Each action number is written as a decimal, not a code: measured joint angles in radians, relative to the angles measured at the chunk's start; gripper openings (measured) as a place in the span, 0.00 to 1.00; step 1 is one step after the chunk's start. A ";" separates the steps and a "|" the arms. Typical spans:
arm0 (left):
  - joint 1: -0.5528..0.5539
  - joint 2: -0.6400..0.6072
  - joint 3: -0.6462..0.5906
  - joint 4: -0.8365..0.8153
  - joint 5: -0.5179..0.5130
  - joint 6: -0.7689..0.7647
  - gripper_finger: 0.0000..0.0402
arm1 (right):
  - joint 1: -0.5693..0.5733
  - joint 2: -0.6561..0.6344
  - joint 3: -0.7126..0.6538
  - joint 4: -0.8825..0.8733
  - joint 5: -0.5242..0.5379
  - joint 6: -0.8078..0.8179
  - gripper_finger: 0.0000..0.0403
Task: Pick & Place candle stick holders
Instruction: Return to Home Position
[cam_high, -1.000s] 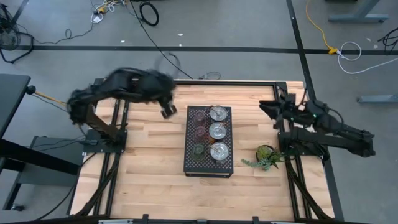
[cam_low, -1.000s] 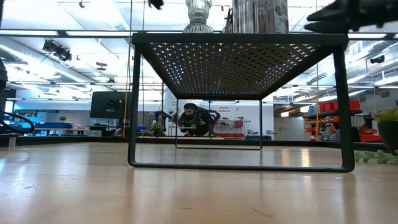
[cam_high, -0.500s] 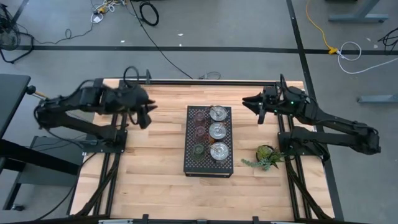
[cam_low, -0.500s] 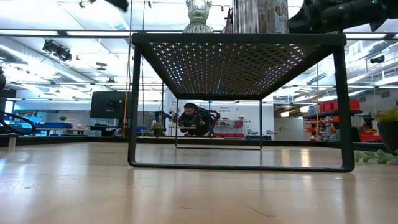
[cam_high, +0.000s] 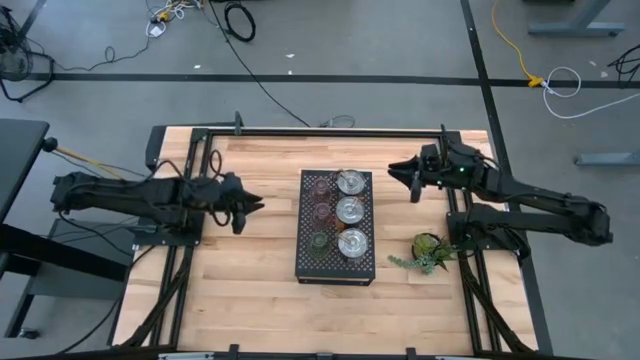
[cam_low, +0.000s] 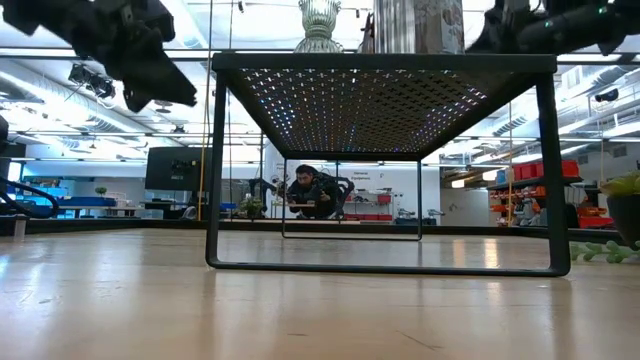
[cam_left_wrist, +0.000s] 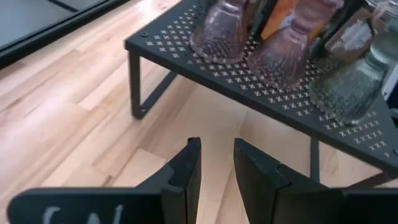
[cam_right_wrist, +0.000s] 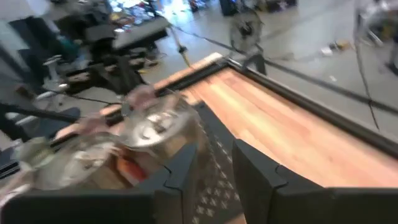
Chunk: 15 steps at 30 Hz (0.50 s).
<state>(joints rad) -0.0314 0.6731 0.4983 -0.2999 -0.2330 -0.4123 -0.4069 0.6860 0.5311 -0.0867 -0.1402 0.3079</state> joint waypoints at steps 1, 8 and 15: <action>0.000 -0.001 -0.013 0.016 0.002 0.007 0.25 | 0.007 0.002 -0.012 0.003 0.022 0.018 0.25; 0.000 0.000 -0.032 0.018 0.002 0.031 0.25 | 0.054 0.013 -0.157 0.035 0.104 0.233 0.25; 0.000 0.000 -0.032 0.019 0.002 0.031 0.25 | 0.065 0.013 -0.280 0.091 0.025 0.484 0.25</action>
<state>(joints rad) -0.0315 0.6731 0.4660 -0.2810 -0.2312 -0.3811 -0.3420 0.6991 0.2512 0.0040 -0.1155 0.7920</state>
